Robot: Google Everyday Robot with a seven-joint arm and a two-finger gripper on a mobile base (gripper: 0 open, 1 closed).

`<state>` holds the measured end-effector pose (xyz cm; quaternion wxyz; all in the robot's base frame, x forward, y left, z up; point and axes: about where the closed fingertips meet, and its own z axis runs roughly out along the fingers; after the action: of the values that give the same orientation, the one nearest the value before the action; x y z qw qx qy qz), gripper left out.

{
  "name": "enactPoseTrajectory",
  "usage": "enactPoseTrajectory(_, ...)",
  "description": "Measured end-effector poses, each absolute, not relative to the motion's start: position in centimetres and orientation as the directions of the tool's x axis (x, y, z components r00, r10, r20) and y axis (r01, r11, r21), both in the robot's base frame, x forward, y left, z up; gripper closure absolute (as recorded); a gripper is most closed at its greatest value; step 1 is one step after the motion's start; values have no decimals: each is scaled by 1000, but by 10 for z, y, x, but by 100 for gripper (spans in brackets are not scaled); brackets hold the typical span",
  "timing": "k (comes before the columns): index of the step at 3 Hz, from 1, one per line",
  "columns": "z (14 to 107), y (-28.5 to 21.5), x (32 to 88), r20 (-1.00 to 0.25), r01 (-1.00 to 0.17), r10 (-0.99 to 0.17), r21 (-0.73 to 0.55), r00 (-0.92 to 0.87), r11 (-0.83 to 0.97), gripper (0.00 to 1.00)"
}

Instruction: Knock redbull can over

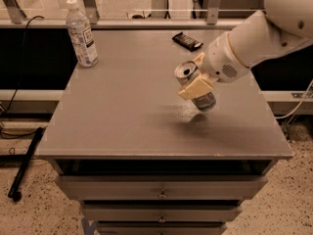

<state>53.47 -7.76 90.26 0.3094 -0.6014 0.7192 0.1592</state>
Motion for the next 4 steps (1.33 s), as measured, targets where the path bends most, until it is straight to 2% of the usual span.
enactPoseTrajectory(1,883,-93,554,-510,-957,-852,-172,-116,233,100)
enactPoseTrajectory(2,867,-97,566,-439,-951,-884,-170,-161,257,81)
enactPoseTrajectory(4,854,-79,571,-431,-955,-885,-142,-178,261,35)
